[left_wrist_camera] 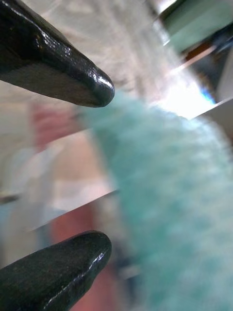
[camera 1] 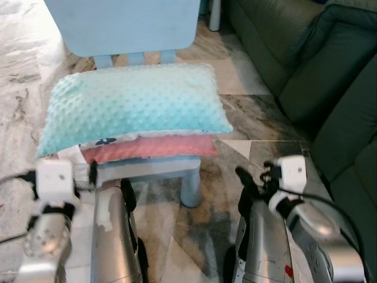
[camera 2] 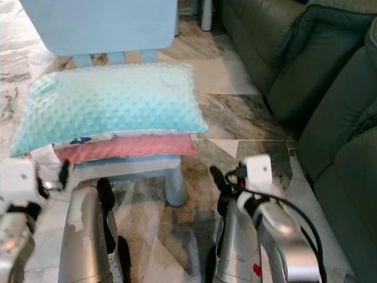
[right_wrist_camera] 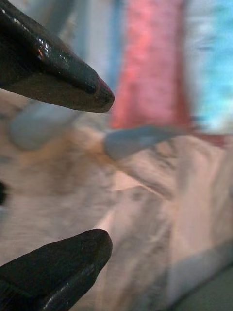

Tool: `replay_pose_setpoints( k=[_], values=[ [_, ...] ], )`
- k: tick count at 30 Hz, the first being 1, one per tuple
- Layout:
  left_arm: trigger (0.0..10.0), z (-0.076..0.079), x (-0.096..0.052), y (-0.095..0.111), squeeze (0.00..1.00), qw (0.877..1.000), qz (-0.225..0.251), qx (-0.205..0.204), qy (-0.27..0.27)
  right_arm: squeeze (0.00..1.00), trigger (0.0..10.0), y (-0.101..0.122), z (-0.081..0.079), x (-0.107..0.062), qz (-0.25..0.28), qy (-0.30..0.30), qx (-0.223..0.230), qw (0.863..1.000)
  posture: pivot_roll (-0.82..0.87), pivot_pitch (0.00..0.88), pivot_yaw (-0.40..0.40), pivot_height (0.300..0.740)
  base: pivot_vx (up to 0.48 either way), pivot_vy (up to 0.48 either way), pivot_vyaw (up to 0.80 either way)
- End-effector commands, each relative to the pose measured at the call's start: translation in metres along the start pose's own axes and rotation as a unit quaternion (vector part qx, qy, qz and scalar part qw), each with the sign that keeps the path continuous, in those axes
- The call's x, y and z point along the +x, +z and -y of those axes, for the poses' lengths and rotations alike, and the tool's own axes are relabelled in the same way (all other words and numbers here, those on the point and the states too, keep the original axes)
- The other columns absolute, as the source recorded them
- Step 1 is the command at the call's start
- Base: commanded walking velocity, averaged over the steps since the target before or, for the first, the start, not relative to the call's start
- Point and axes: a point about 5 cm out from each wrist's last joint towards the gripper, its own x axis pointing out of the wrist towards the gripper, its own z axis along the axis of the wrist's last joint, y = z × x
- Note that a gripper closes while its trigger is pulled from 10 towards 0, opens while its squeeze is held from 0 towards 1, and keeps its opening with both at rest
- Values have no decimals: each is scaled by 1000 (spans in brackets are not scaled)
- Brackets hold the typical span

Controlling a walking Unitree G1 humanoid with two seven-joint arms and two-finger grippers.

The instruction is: Move the pillow to the sofa

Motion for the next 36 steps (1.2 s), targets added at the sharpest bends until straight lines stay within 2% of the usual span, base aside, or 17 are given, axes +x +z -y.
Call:
replay_pose_setpoints(
  k=[1,2,6,7,9,14,20,21,23,24,26,27,29,30,33,35,36],
  values=[
    [10000,-10,3,2,0,1000,4,11,26,0,10000,6,6,2,11,-2,6,1000,36,209,-23,378,0,0,0],
    [10000,-15,11,4,0,999,7,8,39,0,10000,16,7,8,29,2,10,1000,38,207,-21,378,0,0,0],
    [10000,-26,25,5,0,998,7,4,62,0,10000,36,5,21,58,15,21,998,34,207,-14,378,0,0,0],
    [10000,-33,30,5,0,997,4,-9,78,0,10000,44,2,26,68,27,24,997,32,208,-13,378,0,0,0],
    [10000,-37,32,5,0,996,3,-18,85,0,10000,47,1,28,74,33,25,996,33,212,-10,378,0,0,0],
    [10000,-54,51,20,0,994,24,-23,109,0,10000,67,-2,46,84,84,75,990,41,227,-5,378,0,0,0],
    [10000,-78,69,44,0,988,54,-53,137,0,10000,100,6,65,99,139,99,980,58,233,-12,378,0,0,0],
    [10000,-78,69,44,0,988,54,-53,137,0,10000,100,6,65,99,139,99,980,58,233,-12,378,0,0,0],
    [10000,-82,75,58,0,985,70,-89,131,0,10000,117,7,70,112,159,94,976,62,238,-16,378,0,0,0],
    [10000,-82,75,58,0,985,70,-89,131,0,10000,117,7,70,112,159,94,976,62,238,-16,378,0,0,0],
    [10000,-85,81,58,0,980,58,-132,135,0,10000,125,7,72,123,170,94,973,60,239,-15,378,0,0,0],
    [10000,-85,81,58,0,980,58,-132,135,0,10000,125,7,72,123,170,94,973,60,239,-15,378,0,0,0],
    [10000,-97,88,56,0,974,37,-172,146,0,10000,131,5,72,132,180,92,970,62,236,-11,378,0,0,0],
    [10000,-97,88,56,0,974,37,-172,146,0,10000,131,5,72,132,180,92,970,62,236,-11,378,0,0,0],
    [10000,-106,95,46,0,964,-6,-219,152,0,10000,133,5,73,134,186,101,968,64,232,-4,378,0,0,0],
    [10000,-109,102,34,0,950,-50,-271,146,0,10000,133,5,74,134,197,127,963,64,239,-2,378,0,0,0],
    [10000,-109,102,34,0,950,-50,-271,146,0,10000,133,5,74,134,197,127,963,64,239,-2,378,0,0,0]
  ],
)
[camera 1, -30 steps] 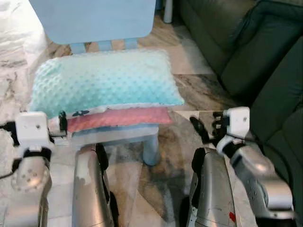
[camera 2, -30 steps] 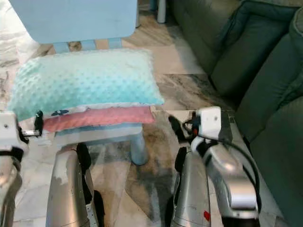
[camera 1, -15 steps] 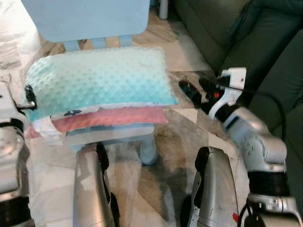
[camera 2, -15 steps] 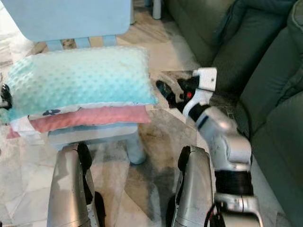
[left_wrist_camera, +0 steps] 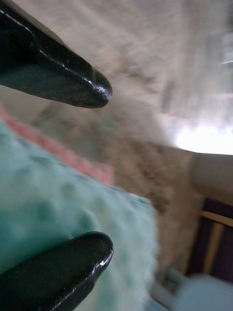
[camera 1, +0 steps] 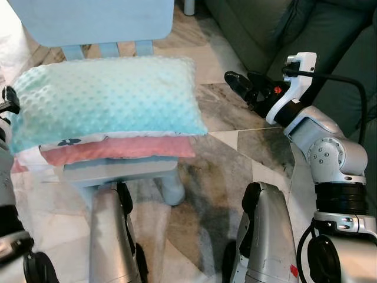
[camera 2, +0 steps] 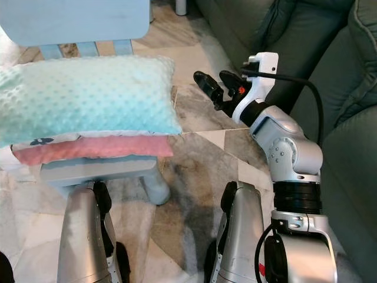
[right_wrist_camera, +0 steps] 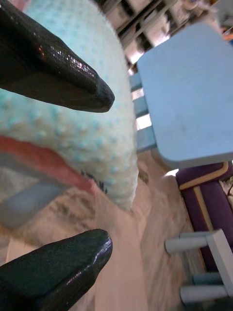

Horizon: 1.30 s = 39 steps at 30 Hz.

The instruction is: Move the pillow to the sofa

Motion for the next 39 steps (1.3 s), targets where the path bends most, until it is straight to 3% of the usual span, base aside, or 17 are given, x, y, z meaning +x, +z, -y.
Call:
replay_pose_setpoints(
  k=[1,2,4,8,13,17,23,27,32,35,39],
  values=[
    [10000,-9,2,-4,0,1000,-23,-13,10,0,10000,4,0,0,8,12,21,1000,62,234,0,378,0,0,0],
    [10000,-10,7,-6,0,998,-37,-43,5,0,10000,3,-1,2,7,25,41,999,61,230,0,378,0,0,0],
    [10000,-8,15,-5,0,997,-51,-63,-11,0,10000,-1,-2,6,-5,43,69,997,58,227,3,378,0,0,0],
    [10000,-4,24,-1,0,994,-69,-70,-38,0,10000,-6,-2,13,-18,63,101,993,57,227,4,378,0,0,0],
    [10000,1,28,8,0,994,-69,-57,-60,0,10000,-7,-4,21,-29,74,105,991,66,228,9,378,0,0,0],
    [10000,12,31,13,0,987,-102,-51,-117,0,10000,-8,-12,31,-41,105,124,986,67,226,14,378,0,0,0],
    [10000,7,27,-6,0,977,-160,-77,-121,0,10000,-17,-19,38,-46,126,146,980,74,227,15,378,0,0,0],
    [10000,5,22,-21,0,967,-201,-72,-136,0,10000,-23,-29,46,-47,144,164,975,83,229,14,378,0,0,0],
    [10000,4,19,-27,0,961,-223,-74,-148,0,10000,-34,-36,57,-55,125,148,980,86,234,13,378,0,0,0],
    [10000,4,16,-34,0,957,-234,-74,-153,0,10000,-46,-36,70,-68,39,75,994,90,250,9,378,0,0,0],
    [10000,3,14,-36,0,955,-240,-78,-157,0,10000,-48,-37,73,-65,13,25,997,94,252,9,378,0,0,0]
  ],
)
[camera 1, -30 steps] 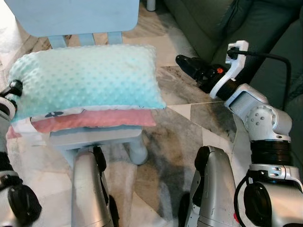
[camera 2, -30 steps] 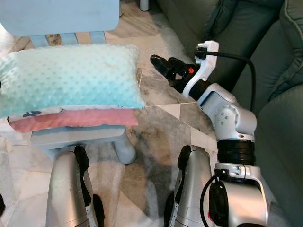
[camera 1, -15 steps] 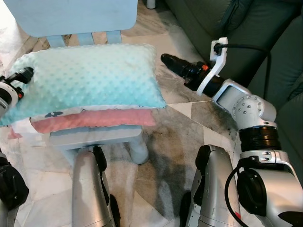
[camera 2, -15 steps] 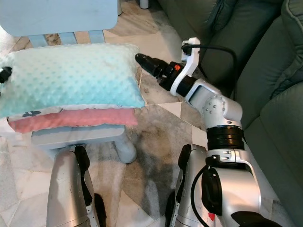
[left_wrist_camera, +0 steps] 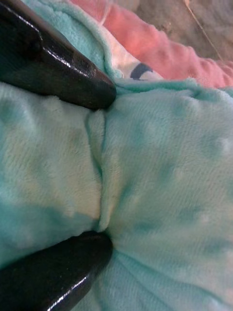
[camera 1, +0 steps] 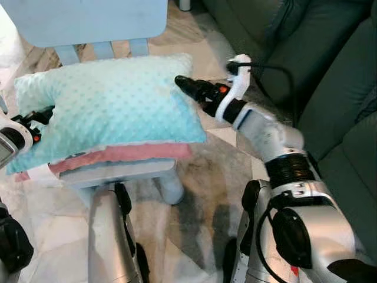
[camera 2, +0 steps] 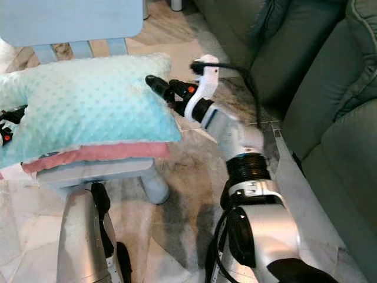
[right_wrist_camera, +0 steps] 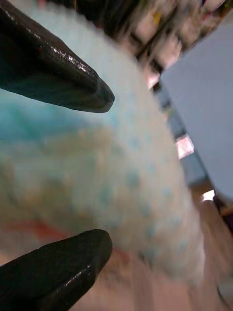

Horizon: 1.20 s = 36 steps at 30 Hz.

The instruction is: Move the pillow to the sofa

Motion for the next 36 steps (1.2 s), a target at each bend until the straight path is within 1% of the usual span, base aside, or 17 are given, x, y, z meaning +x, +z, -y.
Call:
replay_pose_setpoints(
  k=[1,2,3,6,8,9,10,11,12,13,17,19,21,22,23,30,36],
  values=[
    [10000,-5,-1,-14,0,1000,-31,-2,-3,0,10000,3,-2,5,9,-37,-80,996,95,256,5,378,0,0,0],
    [10000,-5,-1,-14,0,1000,-31,-2,-3,0,10000,3,-2,5,9,-37,-80,996,95,256,5,378,0,0,0],
    [10000,-7,-3,-16,0,999,-33,-1,-2,0,10000,3,-1,7,12,-57,-97,994,94,258,4,378,0,0,0],
    [10000,-10,-5,-17,0,999,-35,-2,-4,0,10000,0,0,10,15,-64,-80,995,93,260,0,378,0,0,0],
    [10000,-10,-6,-18,0,999,-35,-10,-9,0,10000,-6,0,12,9,-65,-59,996,92,263,-2,378,0,0,0],
    [10000,-9,-7,-19,0,999,-35,-17,-19,0,10000,-11,0,14,4,-63,-33,997,91,263,-4,378,0,0,0],
    [10000,-9,-7,-20,0,999,-37,-20,-23,0,10000,-13,-1,14,2,-61,-23,998,88,265,-6,378,0,0,0],
    [10000,-8,-8,-22,0,998,-41,-23,-30,0,10000,-15,-1,14,2,-57,-14,998,88,265,-6,378,0,0,0],
    [10000,-3,-9,-26,0,997,-52,-32,-53,0,10000,-20,-4,15,-2,-40,16,999,87,264,-9,378,0,0,0],
    [10000,1,-10,-29,0,995,-61,-38,-74,0,10000,-23,-7,16,-6,-25,32,999,86,265,-9,378,0,0,0],
    [10000,9,-13,-37,0,989,-87,-47,-111,0,10000,-26,-12,17,-11,5,45,999,85,263,-13,378,0,0,0],
    [10000,10,-15,-42,0,987,-98,-46,-121,0,10000,-29,-14,17,-17,16,39,999,85,263,-13,378,0,0,0],
    [10000,11,-16,-45,0,985,-103,-46,-133,0,10000,-32,-14,14,-18,24,50,998,83,262,-14,378,0,0,0],
    [9529,12,-17,-46,0,984,-103,-50,-138,0,1882,-33,-13,13,-18,24,50,998,81,262,-16,378,0,0,0],
    [0,12,-18,-48,0,982,-101,-60,-146,0,0,-36,-10,8,-19,19,49,998,78,261,-16,378,0,0,0],
    [0,11,-22,-51,0,981,-99,-59,-153,0,0,-44,-1,-7,-22,6,49,999,70,260,-17,378,0,0,0],
    [0,9,-21,-51,0,984,-91,-56,-143,0,0,-49,-1,-12,-24,0,55,998,67,257,-15,378,0,0,0]
  ],
)
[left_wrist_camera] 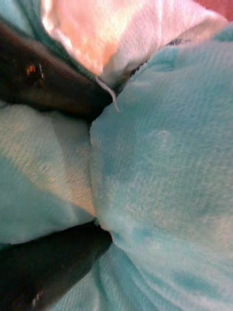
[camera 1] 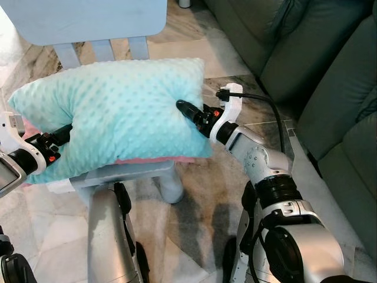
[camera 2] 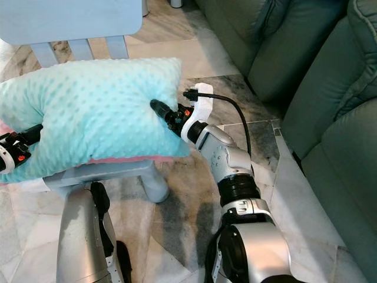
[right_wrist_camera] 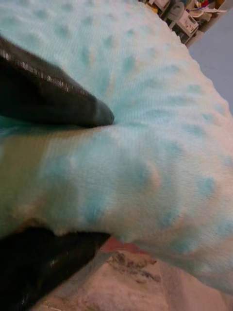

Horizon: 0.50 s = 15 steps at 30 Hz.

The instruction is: Move the pillow to the sofa

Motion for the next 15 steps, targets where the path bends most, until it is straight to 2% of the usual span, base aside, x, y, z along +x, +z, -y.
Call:
replay_pose_setpoints(
  k=[1,15],
  values=[
    [0,-4,1,-10,0,1000,-18,-7,10,0,0,-6,-4,0,-11,1,1,1000,68,257,-15,378,0,0,0],
    [0,-5,-1,-9,0,1000,-6,-1,14,0,0,-2,-10,4,-4,5,-4,1000,67,250,-13,378,0,0,0]
  ],
)
